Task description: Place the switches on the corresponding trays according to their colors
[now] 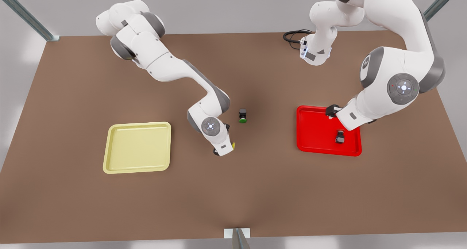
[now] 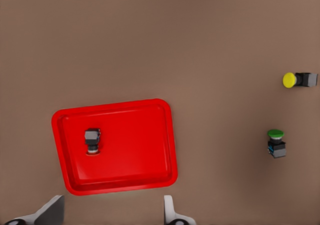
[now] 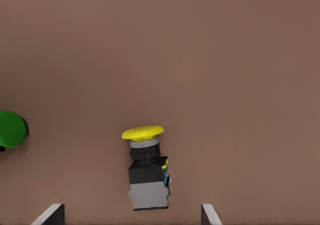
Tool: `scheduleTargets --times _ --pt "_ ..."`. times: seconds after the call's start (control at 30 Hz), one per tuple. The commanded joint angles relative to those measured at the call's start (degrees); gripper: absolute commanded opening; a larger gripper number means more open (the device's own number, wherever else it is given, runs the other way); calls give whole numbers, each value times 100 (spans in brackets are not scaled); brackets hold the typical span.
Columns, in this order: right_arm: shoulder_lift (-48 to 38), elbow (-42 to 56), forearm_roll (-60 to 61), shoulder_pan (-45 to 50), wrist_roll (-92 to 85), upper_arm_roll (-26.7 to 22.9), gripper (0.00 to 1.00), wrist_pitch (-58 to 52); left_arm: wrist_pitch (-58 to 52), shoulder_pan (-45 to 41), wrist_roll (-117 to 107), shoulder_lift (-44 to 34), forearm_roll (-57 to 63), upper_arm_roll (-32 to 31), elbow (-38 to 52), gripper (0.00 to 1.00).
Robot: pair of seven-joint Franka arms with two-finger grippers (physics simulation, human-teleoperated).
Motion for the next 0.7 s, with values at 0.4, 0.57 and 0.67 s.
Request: scheduleTargets --times 0.4,0.57,0.67 --pt "420 53 0 9 50 0 100 26 418 -7 4 -299 32 17 -202 100" --pt "481 88 -53 18 6 0 100 211 436 -16 -5 -343 32 8 -237 100" --pt "516 79 -53 27 -2 0 100 343 436 -16 -40 -334 32 0 -237 100"
